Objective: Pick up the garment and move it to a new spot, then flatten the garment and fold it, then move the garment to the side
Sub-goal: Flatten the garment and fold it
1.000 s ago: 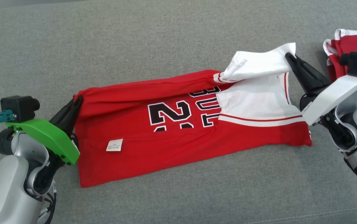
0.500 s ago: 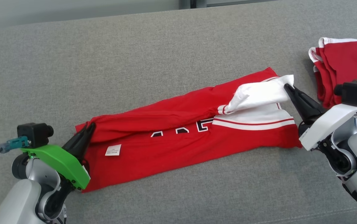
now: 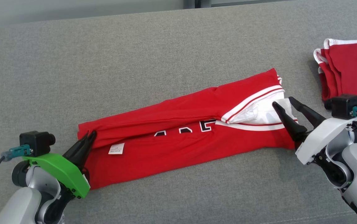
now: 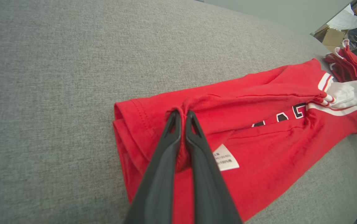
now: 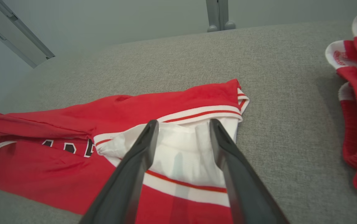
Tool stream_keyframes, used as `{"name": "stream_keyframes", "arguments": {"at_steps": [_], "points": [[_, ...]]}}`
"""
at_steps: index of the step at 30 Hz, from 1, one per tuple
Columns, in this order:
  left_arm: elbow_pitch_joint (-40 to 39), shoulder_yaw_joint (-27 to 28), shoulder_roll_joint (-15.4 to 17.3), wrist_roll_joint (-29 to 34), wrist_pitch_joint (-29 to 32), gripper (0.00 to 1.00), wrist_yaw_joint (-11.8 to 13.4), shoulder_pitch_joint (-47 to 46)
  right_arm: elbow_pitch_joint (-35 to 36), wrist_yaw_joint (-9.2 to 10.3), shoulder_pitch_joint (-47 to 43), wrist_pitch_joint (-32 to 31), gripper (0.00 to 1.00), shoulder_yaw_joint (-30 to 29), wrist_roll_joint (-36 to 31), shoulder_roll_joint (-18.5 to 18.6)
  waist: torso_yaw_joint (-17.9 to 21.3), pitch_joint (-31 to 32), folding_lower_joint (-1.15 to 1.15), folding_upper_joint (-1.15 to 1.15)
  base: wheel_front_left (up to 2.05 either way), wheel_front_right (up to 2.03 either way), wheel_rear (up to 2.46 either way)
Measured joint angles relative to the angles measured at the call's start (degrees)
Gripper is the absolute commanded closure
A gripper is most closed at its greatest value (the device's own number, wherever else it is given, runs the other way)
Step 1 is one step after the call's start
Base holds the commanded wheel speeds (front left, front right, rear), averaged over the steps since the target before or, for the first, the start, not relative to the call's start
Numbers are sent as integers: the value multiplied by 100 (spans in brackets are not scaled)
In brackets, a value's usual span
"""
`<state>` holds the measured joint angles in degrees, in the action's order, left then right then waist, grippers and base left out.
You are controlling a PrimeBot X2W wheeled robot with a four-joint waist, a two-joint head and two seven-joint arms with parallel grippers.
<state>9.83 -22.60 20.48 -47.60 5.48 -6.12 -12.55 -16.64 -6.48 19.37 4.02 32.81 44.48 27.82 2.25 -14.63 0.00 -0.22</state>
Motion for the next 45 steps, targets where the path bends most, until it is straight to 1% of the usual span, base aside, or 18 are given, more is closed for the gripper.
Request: {"name": "stream_keyframes", "arguments": {"at_steps": [3,4,5,6,8,9,10,11,17,22,25,27,30,35,40,44,45], "points": [[-51,11,64,49,-48,99,0,9,-5,-1,-29,-2,0,80,-29,41,-16,-2,0,0,0,0,0],[-73,13,66,49,-48,96,0,16,-5,-1,-60,-2,0,93,-29,55,-20,-1,0,0,0,0,0],[-97,13,70,49,-48,89,0,28,-7,-1,-104,-3,0,98,-29,68,-21,0,0,0,0,0,0],[-112,12,79,54,-49,78,0,40,-15,-1,-142,-8,0,108,-29,77,-23,2,0,0,0,0,0],[-131,11,107,114,-52,52,0,87,-27,-1,-196,-33,0,125,-27,91,-22,8,0,0,0,0,0],[-138,9,125,137,-57,26,0,114,-37,-2,-218,-38,0,137,-27,98,-19,13,0,0,0,0,0],[-154,14,147,151,-70,7,0,150,-42,-2,-229,-69,0,147,-27,101,-12,19,0,0,0,0,0],[-166,4,166,151,-101,0,0,182,-42,-2,-235,-77,0,144,-26,109,-3,23,0,0,0,0,0],[-181,-12,245,267,-116,0,0,279,-36,-3,-283,-91,0,93,41,189,17,34,0,0,0,0,0],[-194,0,271,316,-268,0,26,477,-34,1,-354,-102,0,-77,97,307,42,52,0,0,0,0,0],[-186,38,304,416,-390,0,120,584,-32,8,-355,-101,0,-155,174,332,52,74,0,0,0,0,0],[-165,123,330,459,-502,0,207,648,-31,63,-355,-101,0,-266,220,339,53,89,0,0,0,0,0],[-151,266,327,513,-720,0,334,699,-73,202,-353,-97,0,-434,379,356,46,123,0,0,0,0,0],[-338,434,319,837,-1193,0,573,696,-137,302,-336,-142,0,-594,597,288,-28,125,0,0,0,0,0],[-524,398,166,1103,-1535,0,705,690,-281,314,-294,-334,0,-544,770,76,-143,86,0,0,0,0,0],[-604,366,5,1131,-1709,0,779,689,-500,369,-201,-457,0,-464,768,41,-260,48,0,0,0,0,0],[-636,359,-20,1131,-1738,0,808,689,-556,412,-188,-477,0,-459,768,24,-288,38,0,0,0,0,0]]}}
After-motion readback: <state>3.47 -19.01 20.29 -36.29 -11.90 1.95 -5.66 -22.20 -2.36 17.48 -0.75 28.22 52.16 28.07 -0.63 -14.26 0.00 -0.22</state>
